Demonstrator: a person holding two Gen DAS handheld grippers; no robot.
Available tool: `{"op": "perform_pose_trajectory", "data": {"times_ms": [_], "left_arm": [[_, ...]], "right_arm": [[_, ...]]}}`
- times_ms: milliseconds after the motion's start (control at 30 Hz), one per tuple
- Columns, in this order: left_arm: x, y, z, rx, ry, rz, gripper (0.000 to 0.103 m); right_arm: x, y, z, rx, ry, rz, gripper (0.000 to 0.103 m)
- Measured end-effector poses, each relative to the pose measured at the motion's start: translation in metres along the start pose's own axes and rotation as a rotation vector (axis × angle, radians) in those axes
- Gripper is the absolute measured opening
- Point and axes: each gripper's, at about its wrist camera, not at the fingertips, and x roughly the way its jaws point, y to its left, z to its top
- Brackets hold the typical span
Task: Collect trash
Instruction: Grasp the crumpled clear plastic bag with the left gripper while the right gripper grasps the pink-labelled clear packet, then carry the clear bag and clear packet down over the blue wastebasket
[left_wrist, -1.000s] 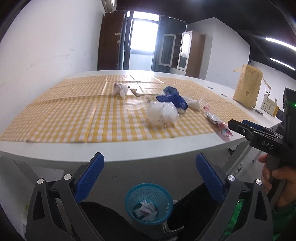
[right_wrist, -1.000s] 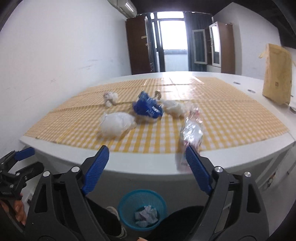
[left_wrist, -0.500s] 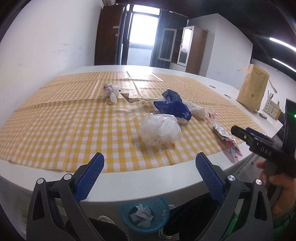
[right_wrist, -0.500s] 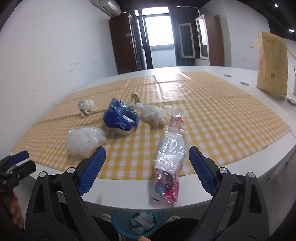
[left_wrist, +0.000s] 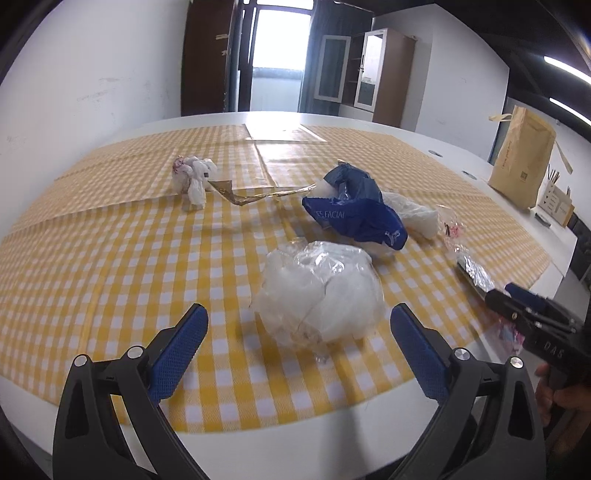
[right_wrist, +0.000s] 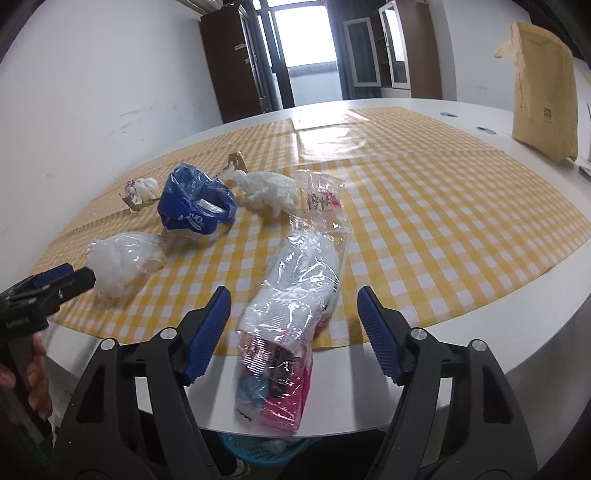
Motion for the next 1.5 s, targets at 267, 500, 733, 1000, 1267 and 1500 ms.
{"op": "perform_pose_trajectory", "data": {"times_ms": [267, 500, 733, 1000, 1267, 1500], "left_arm": [[0.029, 0.002, 0.013, -0.028, 0.048, -0.058, 0.079], [0.033, -0.011, 0.005, 0.01, 0.048, -0.053, 0.034], [0.003, -0.003, -0.008, -0.049, -0.002, -0.072, 0.032], [-0.038, 0.001, -0.024, -0.062, -0.031, -0.074, 0.031], [-0.087, -0.008, -0.05, -0.029, -0.068, -0.078, 0.031], [-0.127, -0.004, -0.07, -0.03, -0.094, -0.082, 0.031]], "right_arm": [[0.012, 0.001, -0.001, -0.055, 0.005, -0.042, 0.042], [0.011, 0.001, -0.001, -0.071, -0.003, -0.052, 0.022], [-0.006, 0.007, 0.003, -0.066, -0.041, -0.021, 0.019], [-0.04, 0.02, 0.009, -0.088, -0.109, -0.002, 0.019], [-0.084, 0.035, 0.006, -0.087, -0.158, 0.101, 0.019], [-0.132, 0.054, -0.003, -0.127, -0.203, 0.194, 0.018]]}}
